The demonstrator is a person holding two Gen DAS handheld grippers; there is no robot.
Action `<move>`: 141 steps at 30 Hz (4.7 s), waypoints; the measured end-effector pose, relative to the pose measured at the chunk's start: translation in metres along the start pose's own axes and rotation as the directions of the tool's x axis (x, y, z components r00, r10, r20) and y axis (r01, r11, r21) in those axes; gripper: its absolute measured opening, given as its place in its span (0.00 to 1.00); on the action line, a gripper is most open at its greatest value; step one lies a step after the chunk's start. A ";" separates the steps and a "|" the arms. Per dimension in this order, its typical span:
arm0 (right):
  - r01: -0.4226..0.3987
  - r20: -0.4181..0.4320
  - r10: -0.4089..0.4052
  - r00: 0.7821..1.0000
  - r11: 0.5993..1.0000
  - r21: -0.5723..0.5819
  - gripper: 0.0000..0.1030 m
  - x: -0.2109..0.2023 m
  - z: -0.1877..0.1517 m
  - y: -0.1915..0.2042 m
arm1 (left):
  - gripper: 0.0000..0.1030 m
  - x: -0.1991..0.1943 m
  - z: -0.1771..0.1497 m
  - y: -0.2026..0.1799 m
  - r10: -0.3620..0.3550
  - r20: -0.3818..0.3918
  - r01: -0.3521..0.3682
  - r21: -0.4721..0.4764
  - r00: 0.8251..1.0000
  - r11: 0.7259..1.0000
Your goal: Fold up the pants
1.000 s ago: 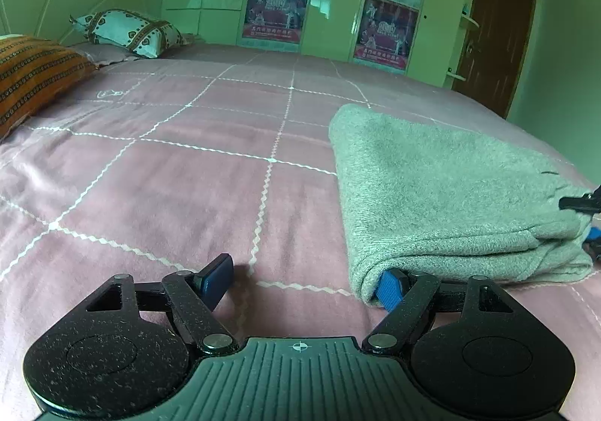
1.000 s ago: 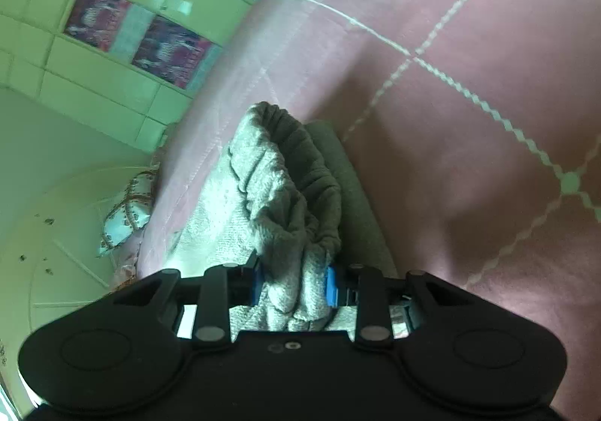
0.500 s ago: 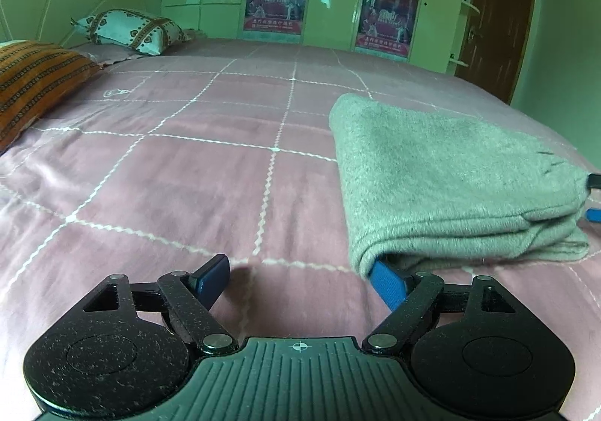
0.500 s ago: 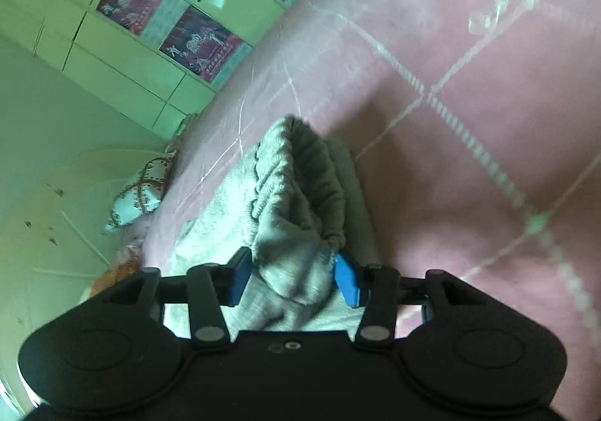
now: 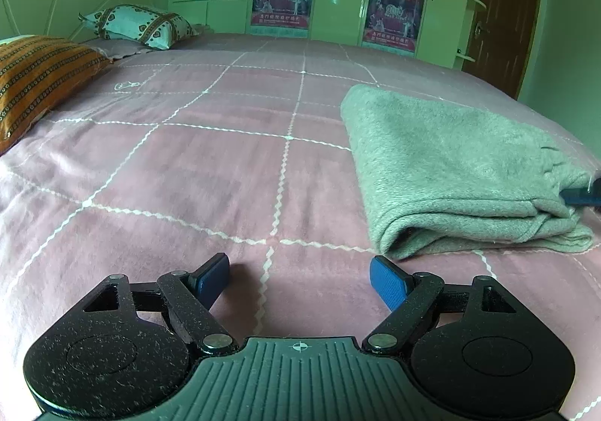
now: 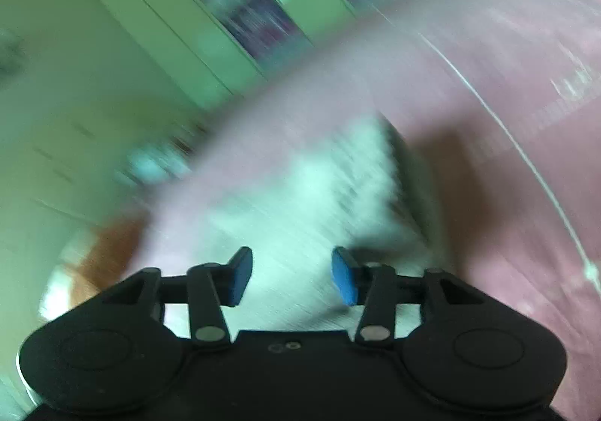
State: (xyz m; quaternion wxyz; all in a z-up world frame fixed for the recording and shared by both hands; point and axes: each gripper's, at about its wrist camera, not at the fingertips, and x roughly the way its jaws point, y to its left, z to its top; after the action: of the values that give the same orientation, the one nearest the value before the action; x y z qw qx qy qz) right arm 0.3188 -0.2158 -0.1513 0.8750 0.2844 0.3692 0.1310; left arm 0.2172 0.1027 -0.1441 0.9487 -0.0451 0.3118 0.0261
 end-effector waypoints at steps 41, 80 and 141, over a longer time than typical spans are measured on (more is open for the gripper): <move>-0.041 -0.003 0.043 0.999 0.966 0.254 0.35 0.011 0.020 -0.028 | 0.79 0.034 0.024 -0.012 -0.036 0.025 0.037 -0.024 0.999 0.999; -0.058 0.095 0.038 0.995 0.974 0.218 0.44 -0.042 0.024 -0.063 | 0.88 0.004 0.011 0.007 -0.052 -0.008 0.052 0.010 0.999 0.999; -0.170 -0.126 0.165 0.978 0.985 -0.024 0.38 0.029 0.073 -0.016 | 0.26 0.145 0.099 -0.024 -0.530 -0.058 0.434 -0.503 0.846 0.748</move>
State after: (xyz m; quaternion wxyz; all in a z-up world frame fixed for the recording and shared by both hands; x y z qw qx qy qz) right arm 0.3923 -0.2456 -0.1362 0.8412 0.2906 0.3949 0.2279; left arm 0.3943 0.0922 -0.1493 0.8468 -0.3556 0.3657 -0.1505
